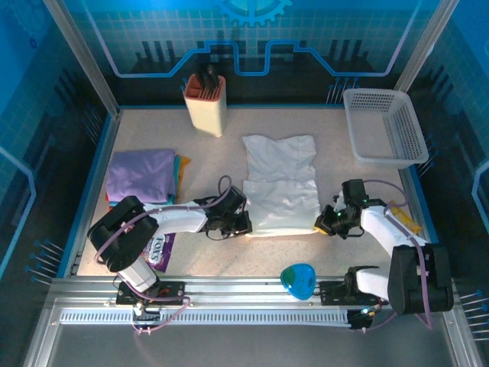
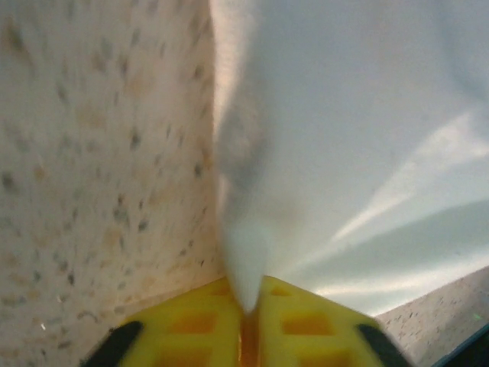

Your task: Fold and stack the t-shirts

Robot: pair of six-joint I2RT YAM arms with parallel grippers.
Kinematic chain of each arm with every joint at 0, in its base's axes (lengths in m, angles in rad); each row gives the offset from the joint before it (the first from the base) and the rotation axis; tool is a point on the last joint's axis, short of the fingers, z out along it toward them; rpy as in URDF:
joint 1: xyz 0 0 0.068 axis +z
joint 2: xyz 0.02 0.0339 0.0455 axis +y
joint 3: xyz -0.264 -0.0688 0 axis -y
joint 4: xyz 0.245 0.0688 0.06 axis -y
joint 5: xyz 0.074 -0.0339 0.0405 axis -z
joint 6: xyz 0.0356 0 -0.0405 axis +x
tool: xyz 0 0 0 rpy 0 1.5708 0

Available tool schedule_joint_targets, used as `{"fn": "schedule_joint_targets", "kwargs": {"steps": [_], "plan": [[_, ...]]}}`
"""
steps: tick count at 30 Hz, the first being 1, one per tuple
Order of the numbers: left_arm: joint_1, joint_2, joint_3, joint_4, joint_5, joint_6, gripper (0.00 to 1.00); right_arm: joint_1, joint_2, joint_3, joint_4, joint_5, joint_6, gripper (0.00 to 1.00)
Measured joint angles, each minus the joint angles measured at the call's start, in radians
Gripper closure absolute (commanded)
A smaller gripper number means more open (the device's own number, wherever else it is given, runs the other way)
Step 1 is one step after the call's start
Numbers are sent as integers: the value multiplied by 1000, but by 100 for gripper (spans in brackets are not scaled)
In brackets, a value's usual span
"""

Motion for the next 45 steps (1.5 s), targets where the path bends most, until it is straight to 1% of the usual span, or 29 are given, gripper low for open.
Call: {"fn": "schedule_joint_targets", "kwargs": {"steps": [2, 4, 15, 24, 26, 32, 40, 41, 45], "plan": [[-12, -9, -6, 26, 2, -22, 63, 0, -9, -3, -11, 13, 0, 100], [-24, -26, -14, 23, 0, -37, 61, 0, -12, -3, -13, 23, 0, 100], [-69, -48, -25, -8, -26, -85, 61, 0, 2, -3, -14, 34, -1, 100], [-87, -24, 19, -59, -31, -106, 61, 0, 2, -3, -14, 34, -1, 100], [-87, -19, 28, -69, -31, -110, 63, 0, 2, -3, -14, 34, -1, 100], [-90, 6, 53, -108, -33, -116, 79, 0, 3, -3, -14, 34, -2, 100], [-99, 17, 52, -74, -26, -139, 99, 0, 10, -3, -15, 35, -1, 100], [-102, 17, 50, -66, -26, -143, 100, 0, 6, -3, -16, 38, -1, 100], [-106, 10, 29, -32, -26, -147, 100, 0, -55, -11, -35, 50, -1, 100]]}}
